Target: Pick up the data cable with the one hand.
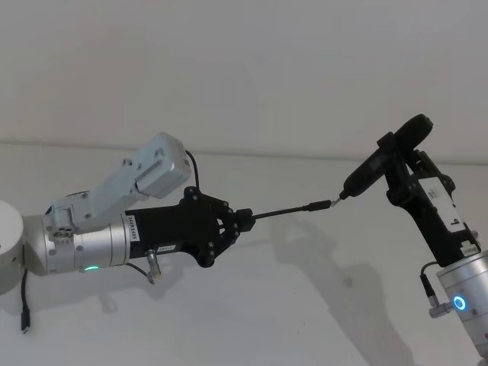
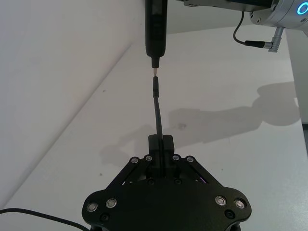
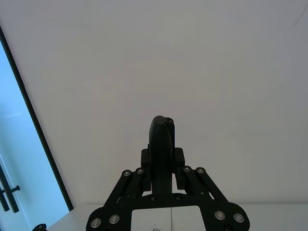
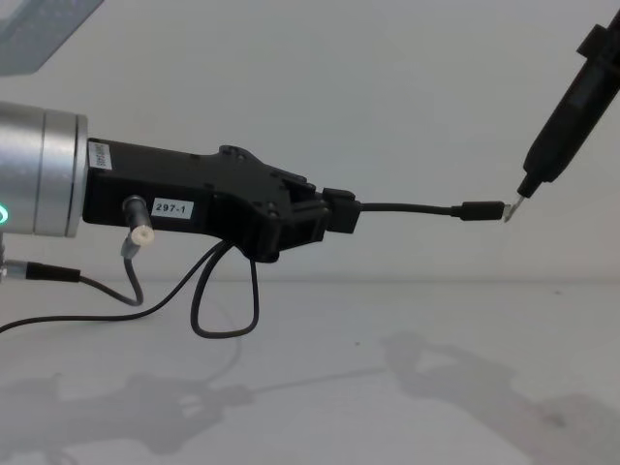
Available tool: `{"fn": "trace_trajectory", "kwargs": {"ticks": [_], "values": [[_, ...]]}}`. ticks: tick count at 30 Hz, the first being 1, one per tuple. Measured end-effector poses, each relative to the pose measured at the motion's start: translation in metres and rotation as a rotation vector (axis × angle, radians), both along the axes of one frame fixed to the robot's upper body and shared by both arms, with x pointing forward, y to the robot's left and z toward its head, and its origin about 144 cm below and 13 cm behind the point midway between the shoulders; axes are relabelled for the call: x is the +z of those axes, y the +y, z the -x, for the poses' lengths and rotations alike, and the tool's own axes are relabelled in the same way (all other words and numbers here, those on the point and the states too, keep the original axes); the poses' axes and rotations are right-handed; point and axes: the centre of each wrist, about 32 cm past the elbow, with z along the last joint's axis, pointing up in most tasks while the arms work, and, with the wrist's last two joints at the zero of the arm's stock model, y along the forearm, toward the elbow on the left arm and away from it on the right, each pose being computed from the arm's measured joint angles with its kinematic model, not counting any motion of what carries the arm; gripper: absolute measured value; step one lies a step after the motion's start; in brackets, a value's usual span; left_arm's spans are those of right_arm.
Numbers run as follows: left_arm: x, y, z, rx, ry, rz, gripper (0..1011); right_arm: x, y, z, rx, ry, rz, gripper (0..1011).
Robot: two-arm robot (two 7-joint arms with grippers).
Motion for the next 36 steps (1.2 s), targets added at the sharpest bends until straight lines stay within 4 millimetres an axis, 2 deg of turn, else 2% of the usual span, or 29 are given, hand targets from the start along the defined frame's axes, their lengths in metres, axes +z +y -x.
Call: {"fn": "trace_trajectory", "kwargs": {"ticks": [36], "values": [[0.0,0.001,0.0,-0.006,0.002,0.0,51,0.011,0.0,0.009,0.017,0.005,0.04,268]]}}
